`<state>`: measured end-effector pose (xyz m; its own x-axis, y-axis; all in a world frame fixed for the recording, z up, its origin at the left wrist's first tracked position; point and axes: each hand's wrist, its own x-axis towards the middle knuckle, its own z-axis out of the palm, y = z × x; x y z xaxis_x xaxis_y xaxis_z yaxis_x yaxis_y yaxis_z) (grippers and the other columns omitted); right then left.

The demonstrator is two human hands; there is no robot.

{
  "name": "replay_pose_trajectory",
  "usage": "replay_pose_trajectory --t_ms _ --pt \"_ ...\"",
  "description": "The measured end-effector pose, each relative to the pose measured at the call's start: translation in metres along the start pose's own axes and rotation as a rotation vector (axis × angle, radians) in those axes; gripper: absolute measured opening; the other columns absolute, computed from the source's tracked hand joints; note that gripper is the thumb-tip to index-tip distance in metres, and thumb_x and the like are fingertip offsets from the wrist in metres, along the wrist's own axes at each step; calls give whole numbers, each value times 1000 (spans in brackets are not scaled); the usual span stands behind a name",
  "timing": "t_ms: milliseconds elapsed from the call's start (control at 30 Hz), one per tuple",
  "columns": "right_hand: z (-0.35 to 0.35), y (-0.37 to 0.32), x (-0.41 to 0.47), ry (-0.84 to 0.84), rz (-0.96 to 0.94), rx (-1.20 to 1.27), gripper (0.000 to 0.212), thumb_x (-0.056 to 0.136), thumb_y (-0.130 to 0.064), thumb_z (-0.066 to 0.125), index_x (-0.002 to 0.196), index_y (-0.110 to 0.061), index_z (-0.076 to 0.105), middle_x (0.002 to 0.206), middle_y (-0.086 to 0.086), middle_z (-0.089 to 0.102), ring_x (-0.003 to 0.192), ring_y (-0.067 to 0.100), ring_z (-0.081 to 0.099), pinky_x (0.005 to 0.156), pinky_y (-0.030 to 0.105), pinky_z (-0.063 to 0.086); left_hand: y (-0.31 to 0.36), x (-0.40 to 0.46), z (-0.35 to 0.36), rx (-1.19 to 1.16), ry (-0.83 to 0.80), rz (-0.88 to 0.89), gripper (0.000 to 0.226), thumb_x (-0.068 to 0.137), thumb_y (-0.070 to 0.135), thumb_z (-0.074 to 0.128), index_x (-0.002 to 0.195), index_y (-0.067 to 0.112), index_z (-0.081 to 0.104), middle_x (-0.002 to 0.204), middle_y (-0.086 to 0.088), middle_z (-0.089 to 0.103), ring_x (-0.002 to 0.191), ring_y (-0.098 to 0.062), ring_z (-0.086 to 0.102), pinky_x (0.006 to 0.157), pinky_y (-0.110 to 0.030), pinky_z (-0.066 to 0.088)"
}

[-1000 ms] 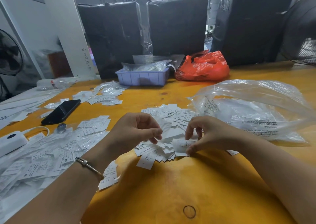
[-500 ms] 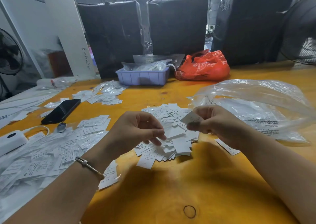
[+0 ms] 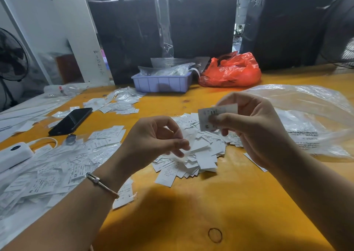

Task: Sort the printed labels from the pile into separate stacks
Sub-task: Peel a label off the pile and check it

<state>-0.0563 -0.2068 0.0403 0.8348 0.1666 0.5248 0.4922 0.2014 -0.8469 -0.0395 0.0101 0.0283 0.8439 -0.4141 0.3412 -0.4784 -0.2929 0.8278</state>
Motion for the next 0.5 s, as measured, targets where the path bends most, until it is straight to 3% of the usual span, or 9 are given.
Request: replay_pose_trajectory --t_ms 167,267,367,500 --pt "5 0 -3 28 -55 -89 20 62 -11 75 76 -1 64 74 12 71 64 15 62 55 23 49 1 0 2 9 -27 -2 29 70 23 79 84 3 63 79 -5 77 68 -22 74 56 -25 55" --pt "4 2 -3 -10 -40 -152 20 65 -11 75 77 1 66 73 17 69 62 16 60 54 23 48 1 0 4 1 -34 -9 28 70 22 79 83 3 63 78 -5 77 68 -23 74 55 -23 54" --pt "2 6 -3 -46 -17 -227 12 70 -3 77 77 -1 68 69 10 68 61 15 60 55 23 49 2 -1 4 -2 -37 -6 30 70 22 80 84 1 63 78 -5 77 68 -24 74 56 -23 54" --pt "1 4 -4 -22 -5 -298 10 73 2 77 79 -3 69 75 14 70 73 40 64 66 52 54 3 -1 4 -10 -39 -2 31 70 22 80 85 1 63 78 -6 77 67 -24 74 56 -22 55"
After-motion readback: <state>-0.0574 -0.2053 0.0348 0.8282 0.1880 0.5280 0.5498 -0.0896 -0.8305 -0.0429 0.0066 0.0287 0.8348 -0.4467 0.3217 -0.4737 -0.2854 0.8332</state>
